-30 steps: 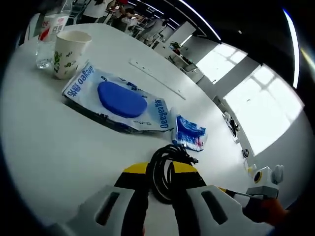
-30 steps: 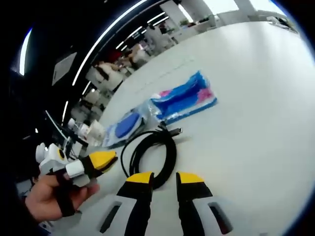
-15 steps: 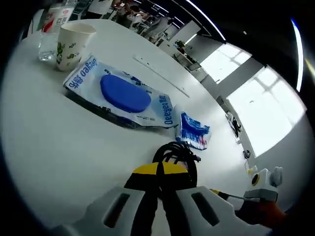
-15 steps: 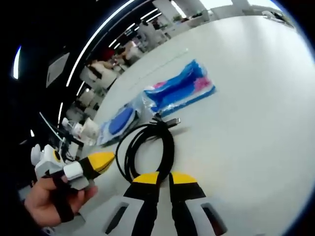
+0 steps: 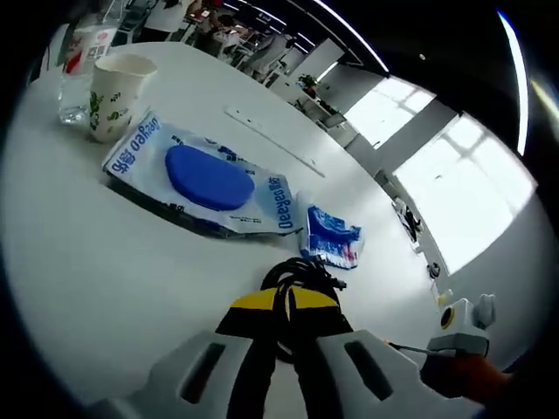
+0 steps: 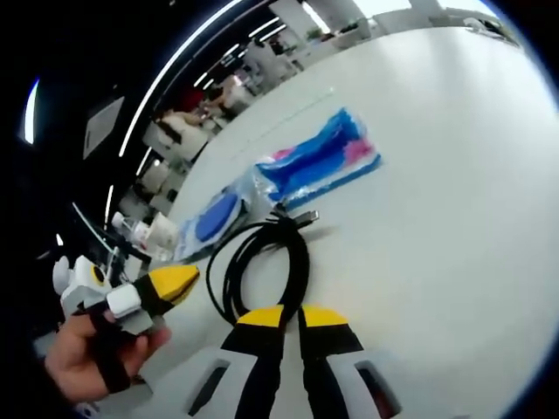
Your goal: Arrange the tabletop items into an orderly group along one side of the table until the central work area is clear of visible clutter.
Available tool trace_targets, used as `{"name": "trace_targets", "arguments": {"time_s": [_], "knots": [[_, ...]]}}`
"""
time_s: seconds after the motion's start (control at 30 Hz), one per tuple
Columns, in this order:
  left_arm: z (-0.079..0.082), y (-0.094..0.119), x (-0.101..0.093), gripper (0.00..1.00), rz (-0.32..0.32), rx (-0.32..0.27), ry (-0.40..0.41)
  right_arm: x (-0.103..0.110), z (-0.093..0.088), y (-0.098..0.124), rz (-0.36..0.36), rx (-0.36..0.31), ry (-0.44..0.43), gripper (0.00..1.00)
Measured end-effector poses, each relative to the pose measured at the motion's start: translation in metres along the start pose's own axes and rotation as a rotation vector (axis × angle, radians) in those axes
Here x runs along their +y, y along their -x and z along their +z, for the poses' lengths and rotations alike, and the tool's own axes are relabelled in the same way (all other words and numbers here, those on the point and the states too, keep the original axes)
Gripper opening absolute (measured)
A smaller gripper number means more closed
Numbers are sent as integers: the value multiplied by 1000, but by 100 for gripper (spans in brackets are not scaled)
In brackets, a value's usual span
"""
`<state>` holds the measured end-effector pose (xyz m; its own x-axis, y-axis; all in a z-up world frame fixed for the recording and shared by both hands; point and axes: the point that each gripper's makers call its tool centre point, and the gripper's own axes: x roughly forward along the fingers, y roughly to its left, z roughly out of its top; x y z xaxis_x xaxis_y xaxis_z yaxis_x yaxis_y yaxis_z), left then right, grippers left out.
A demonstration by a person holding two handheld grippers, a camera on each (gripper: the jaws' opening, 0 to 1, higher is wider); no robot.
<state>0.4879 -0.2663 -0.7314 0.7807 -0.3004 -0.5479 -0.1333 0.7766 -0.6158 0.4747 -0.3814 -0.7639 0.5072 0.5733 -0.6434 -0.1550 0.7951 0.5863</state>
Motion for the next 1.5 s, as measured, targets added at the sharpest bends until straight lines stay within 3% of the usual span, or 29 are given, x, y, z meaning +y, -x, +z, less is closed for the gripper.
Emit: {"name": "trace_targets", "arguments": {"time_s": [0.17,0.3,0.43,0.57,0.73,0.87,1.3,1.5], "knots": [[-5,-4,4,14,7,27,-21,1,0,3,8,-7,-3,2],[-12,-9,5,13,11,47,-17,1,0,4,12,-9,-9,2],[-17,-11,5,0,5,64,-37,3,0,6,17,-4,7,2],[-22,-8,9,0,22,73,-17,1,0,4,24,5,18,2],[-29,-1,15,0,35,102,-22,-1,14,1,32,0,22,1],[-34,3,13,0,33,122,-31,0,18,-4,33,20,90,1],[-51,11,2,2,-1,183,-52,2,34,-15,30,28,127,0],[-56,5,1,2,11,186,11,5,33,-15,36,23,106,0]]}}
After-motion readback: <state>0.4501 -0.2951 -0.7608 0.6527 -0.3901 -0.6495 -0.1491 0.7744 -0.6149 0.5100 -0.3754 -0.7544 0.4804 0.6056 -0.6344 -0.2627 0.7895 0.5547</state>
